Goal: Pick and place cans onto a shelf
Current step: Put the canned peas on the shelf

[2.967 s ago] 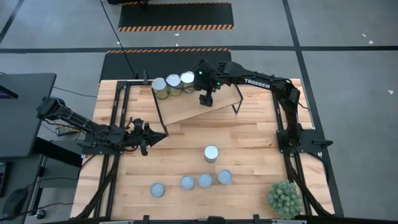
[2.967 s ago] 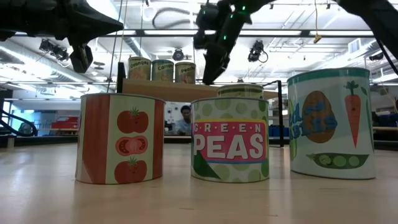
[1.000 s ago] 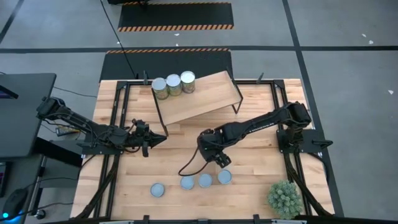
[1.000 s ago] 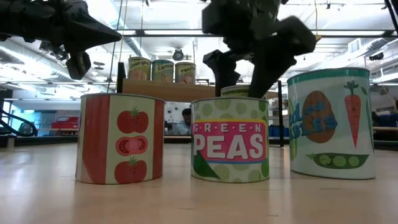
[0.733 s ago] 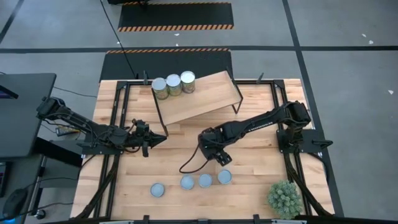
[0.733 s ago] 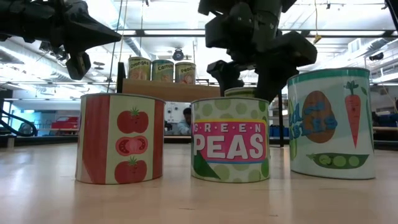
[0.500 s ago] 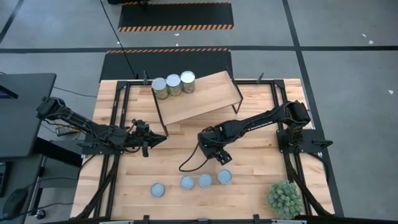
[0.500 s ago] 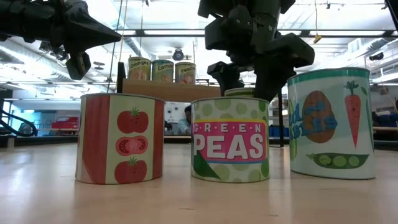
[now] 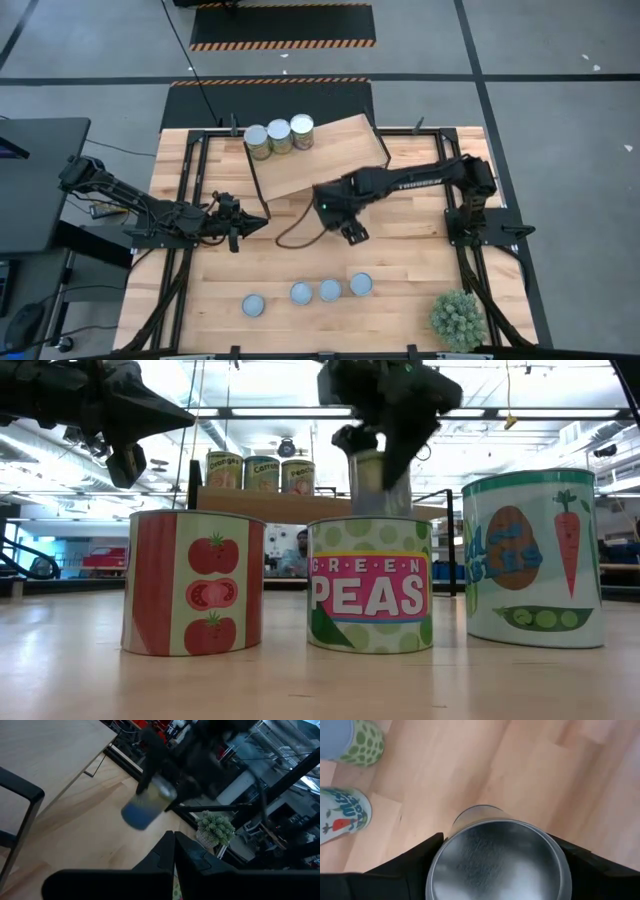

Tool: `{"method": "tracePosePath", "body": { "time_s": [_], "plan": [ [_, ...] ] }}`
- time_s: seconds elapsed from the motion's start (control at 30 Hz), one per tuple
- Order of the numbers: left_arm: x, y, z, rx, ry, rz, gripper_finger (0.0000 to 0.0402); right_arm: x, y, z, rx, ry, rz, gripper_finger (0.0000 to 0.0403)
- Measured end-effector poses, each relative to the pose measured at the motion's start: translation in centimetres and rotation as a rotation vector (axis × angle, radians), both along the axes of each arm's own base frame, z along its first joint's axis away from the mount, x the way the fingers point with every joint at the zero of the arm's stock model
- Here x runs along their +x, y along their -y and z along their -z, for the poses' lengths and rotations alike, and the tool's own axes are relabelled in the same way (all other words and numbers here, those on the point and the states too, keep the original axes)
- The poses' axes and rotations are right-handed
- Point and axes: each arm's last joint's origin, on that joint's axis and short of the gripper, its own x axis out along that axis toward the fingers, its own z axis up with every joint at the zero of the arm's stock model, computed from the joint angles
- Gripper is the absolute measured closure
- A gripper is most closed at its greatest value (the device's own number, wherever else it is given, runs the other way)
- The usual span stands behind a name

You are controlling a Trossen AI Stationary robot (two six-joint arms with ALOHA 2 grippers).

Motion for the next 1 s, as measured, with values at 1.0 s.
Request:
{"method": "tracePosePath", "body": {
  "time_s": [1.0],
  "plan": [
    [0.0,0.0,0.0,-0.002,0.001,0.000,0.0386,-3.2,11.1,-11.6,-0.027,0.170,0.263,0.0087]
  ]
}}
